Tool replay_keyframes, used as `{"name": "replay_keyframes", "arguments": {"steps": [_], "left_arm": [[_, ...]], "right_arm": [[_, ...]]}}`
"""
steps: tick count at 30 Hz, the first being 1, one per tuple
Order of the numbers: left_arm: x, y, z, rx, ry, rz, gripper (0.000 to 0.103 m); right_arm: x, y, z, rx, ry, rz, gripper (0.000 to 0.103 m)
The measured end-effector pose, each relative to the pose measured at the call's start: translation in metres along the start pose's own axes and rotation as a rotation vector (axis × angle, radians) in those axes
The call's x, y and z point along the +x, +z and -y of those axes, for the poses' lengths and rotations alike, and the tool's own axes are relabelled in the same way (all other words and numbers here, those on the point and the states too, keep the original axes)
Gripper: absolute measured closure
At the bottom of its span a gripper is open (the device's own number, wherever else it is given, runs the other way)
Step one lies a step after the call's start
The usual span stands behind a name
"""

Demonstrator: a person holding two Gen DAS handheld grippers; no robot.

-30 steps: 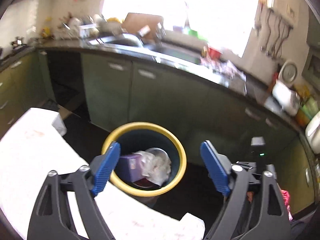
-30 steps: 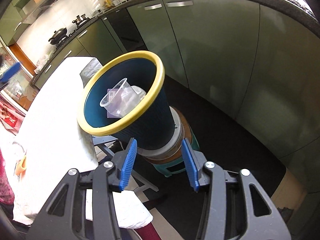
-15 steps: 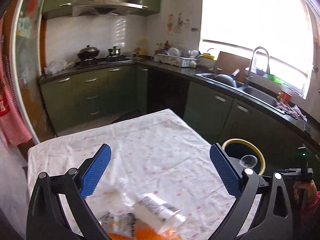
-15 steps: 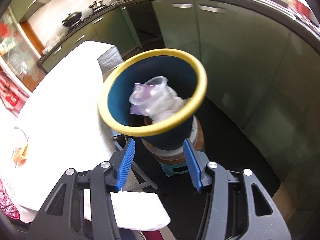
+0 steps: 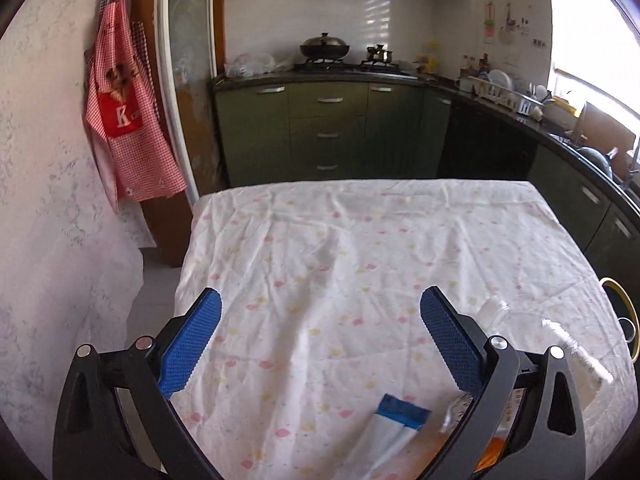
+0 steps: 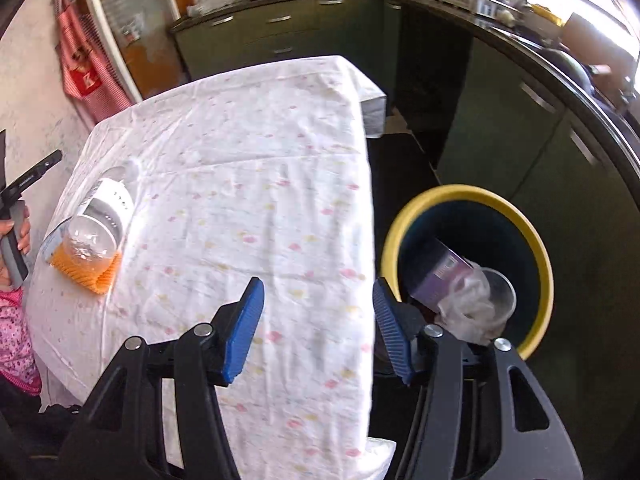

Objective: Collect trash
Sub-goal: 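Move the right tool toward the clear water bottle on the table, then grasp the clear water bottle around its label with the right tool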

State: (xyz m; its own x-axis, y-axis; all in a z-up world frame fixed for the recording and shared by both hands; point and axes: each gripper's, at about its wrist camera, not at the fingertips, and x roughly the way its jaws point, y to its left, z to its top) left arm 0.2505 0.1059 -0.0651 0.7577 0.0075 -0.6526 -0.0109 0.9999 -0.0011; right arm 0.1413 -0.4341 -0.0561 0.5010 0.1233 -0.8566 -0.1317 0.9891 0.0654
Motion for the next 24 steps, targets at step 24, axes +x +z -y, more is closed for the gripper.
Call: {"name": "replay_keyframes", "arguments": {"steps": [24], "left_arm": [[0.015, -0.027, -0.023, -0.041, -0.013, -0.058, 0.005]], "right_arm": [[0.079, 0.109, -0.246, -0.453, 0.078, -0.434, 0.034]]}}
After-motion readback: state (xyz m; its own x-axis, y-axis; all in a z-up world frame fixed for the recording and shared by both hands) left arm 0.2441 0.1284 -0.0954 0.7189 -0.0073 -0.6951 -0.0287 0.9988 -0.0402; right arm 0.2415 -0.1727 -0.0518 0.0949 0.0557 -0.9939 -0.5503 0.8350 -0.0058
